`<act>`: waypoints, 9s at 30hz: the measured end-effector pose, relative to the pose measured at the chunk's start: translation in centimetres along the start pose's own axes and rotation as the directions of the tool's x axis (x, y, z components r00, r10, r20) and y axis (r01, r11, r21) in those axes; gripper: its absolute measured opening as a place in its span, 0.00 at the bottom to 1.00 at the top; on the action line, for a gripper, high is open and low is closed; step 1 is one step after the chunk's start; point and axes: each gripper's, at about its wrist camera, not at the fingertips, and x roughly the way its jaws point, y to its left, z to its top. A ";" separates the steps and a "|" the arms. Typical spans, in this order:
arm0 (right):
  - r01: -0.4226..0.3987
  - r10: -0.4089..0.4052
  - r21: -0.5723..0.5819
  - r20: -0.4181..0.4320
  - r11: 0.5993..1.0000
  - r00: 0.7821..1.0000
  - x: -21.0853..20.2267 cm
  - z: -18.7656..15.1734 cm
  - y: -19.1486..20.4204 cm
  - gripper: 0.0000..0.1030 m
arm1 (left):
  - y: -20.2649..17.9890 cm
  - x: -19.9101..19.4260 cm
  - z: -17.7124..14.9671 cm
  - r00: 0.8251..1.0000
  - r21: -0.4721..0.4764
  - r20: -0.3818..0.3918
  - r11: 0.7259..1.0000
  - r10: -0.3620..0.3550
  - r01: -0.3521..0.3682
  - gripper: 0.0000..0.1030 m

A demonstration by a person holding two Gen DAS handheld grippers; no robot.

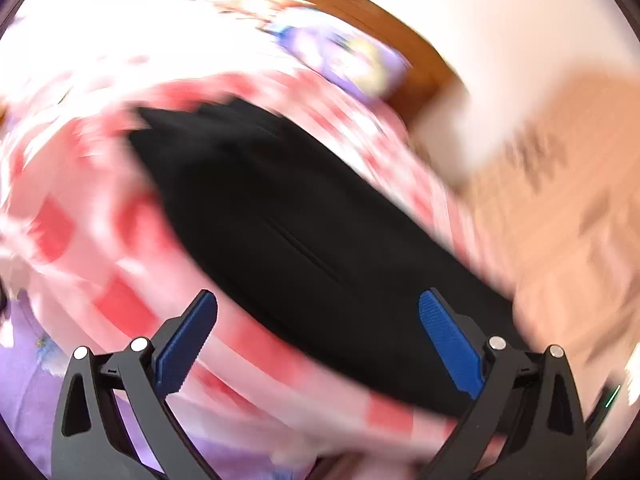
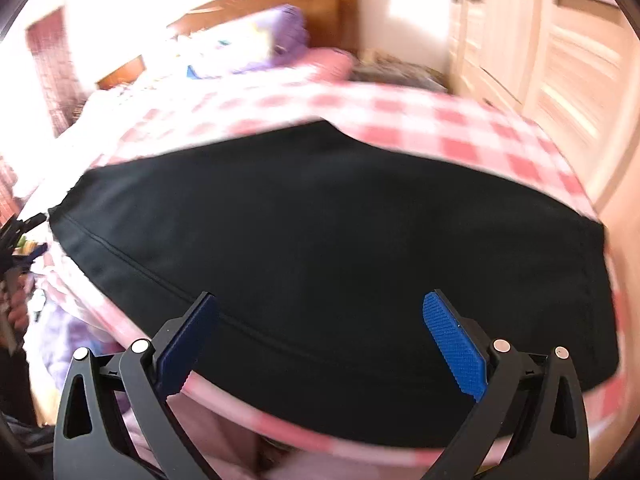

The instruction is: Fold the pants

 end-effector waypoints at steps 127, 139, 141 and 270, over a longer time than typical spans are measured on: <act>-0.322 0.313 0.169 0.080 0.932 0.946 3.4 -1.7 1.4 0.08 | -17.8 3.2 -15.0 0.971 0.774 0.193 0.587 0.141 -0.239 0.87; -0.359 0.353 0.247 0.071 0.900 0.933 4.4 -2.6 -0.5 0.08 | -18.4 2.5 -15.1 0.966 0.795 0.215 0.550 0.141 -0.257 0.87; -0.345 0.338 0.240 0.069 0.908 0.939 4.2 -2.7 -0.5 0.08 | -18.5 2.0 -14.7 0.965 0.792 0.228 0.551 0.132 -0.263 0.87; 0.328 -0.457 0.382 0.324 0.864 0.828 -6.7 -9.8 -12.7 0.96 | -63.8 19.0 -46.1 0.809 0.858 -0.141 -0.337 0.571 0.388 0.28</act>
